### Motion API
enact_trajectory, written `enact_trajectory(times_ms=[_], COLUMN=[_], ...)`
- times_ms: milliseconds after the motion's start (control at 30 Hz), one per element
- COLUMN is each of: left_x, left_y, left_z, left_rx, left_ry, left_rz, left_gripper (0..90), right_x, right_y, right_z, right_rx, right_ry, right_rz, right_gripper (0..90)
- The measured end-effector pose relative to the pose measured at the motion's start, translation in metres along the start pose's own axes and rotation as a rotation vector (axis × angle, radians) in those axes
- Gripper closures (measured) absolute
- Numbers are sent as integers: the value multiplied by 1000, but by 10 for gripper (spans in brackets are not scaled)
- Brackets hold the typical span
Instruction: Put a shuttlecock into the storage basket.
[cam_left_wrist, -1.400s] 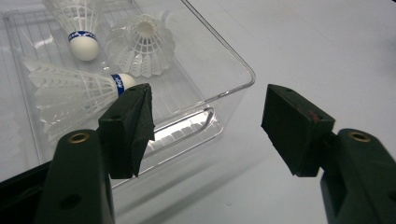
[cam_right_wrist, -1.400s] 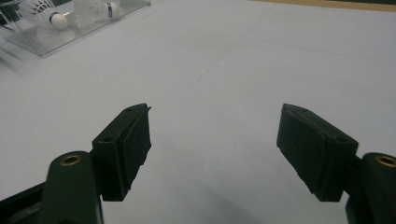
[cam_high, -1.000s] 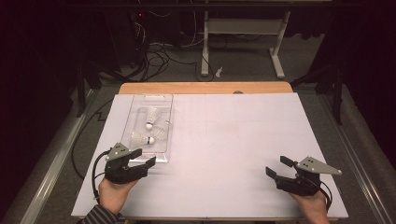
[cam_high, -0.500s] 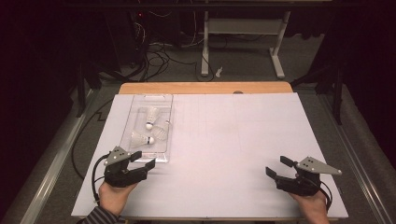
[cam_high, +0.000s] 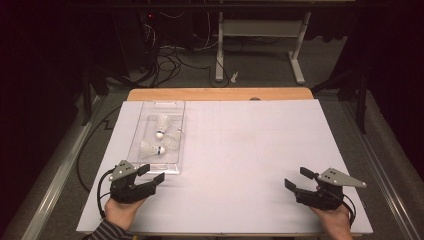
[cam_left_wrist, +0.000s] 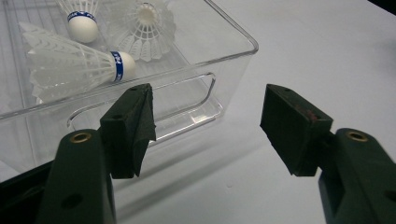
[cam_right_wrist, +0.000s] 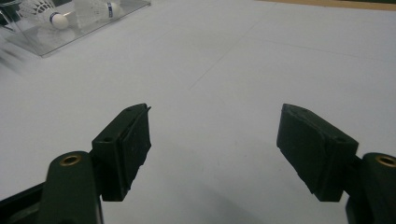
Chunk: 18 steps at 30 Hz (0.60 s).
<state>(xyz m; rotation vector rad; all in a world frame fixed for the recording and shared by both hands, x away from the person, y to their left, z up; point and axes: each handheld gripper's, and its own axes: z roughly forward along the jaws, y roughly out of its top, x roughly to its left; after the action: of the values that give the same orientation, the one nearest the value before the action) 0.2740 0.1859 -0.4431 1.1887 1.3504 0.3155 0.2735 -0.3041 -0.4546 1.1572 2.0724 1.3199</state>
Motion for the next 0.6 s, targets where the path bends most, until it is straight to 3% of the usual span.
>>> enact_trajectory(times_ms=[600], left_x=[6], left_y=[-6], left_z=[3], left_rx=[19], left_ry=[17], left_rz=[-8], left_gripper=[360], right_x=[-1], right_y=[0], right_z=[-1], right_rx=[-6], right_ry=[1], right_rz=[7], right_gripper=[266])
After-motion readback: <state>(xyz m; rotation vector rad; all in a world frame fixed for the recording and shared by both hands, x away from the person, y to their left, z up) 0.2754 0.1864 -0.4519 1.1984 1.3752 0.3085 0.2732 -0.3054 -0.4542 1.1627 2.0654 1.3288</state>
